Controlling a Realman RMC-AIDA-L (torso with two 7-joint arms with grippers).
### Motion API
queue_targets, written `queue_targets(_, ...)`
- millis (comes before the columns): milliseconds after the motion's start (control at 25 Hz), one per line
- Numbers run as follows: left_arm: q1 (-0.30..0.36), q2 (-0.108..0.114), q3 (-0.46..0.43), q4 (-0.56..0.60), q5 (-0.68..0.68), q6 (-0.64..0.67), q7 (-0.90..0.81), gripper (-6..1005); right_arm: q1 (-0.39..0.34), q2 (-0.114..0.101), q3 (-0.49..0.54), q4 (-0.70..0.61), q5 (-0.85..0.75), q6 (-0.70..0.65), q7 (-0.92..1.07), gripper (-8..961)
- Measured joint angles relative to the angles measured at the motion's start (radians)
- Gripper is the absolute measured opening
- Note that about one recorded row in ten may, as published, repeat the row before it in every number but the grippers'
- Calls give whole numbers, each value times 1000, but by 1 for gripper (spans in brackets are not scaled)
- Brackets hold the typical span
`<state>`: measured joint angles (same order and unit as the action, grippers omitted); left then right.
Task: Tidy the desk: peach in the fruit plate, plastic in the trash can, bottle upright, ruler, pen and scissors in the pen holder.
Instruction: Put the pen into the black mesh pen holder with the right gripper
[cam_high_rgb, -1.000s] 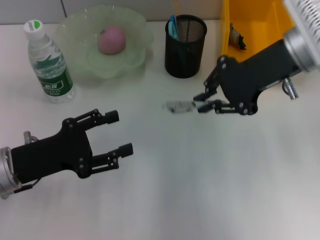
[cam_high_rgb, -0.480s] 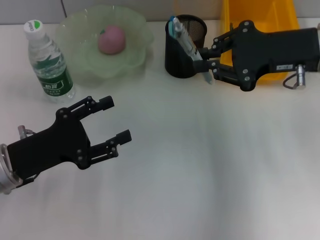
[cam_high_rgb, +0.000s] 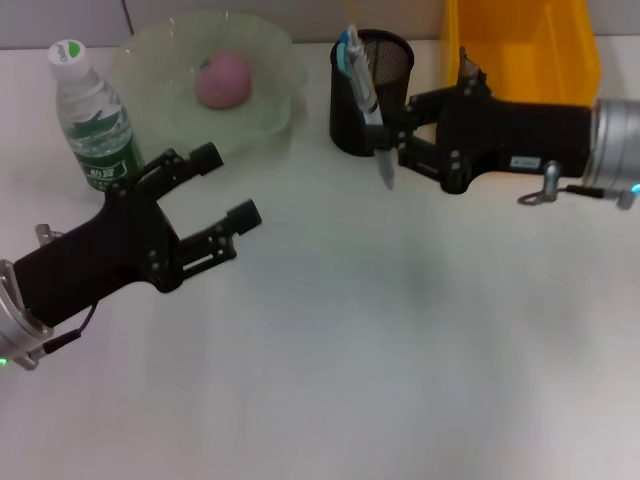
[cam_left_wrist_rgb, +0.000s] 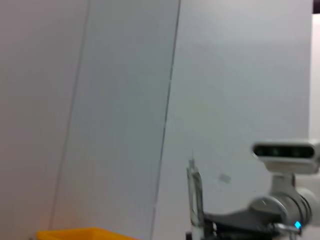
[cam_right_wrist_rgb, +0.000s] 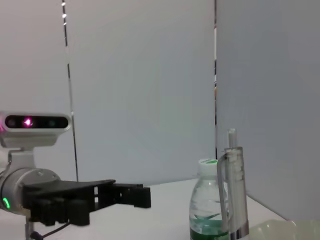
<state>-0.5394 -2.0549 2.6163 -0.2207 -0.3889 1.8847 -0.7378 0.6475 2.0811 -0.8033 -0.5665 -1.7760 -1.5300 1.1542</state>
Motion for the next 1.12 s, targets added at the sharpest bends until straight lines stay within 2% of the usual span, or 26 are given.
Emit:
queue_targets(160,0,-3,-1,0,-3,-13,2,799,-2,2,5,86,36,22,-79,122)
queue_targets(400,-5,-9,11,1,3,-118,5,798,2,4,-1,290,168,93,-320,122)
queue_targets(520,-5,-9,15,3,4,-129,11,798,9,5,0,343,204,109,-372,122)
queue_targets(1120,1,-12,21,33,16,-153,28,798,5,8,8,411,292,115,-437,123)
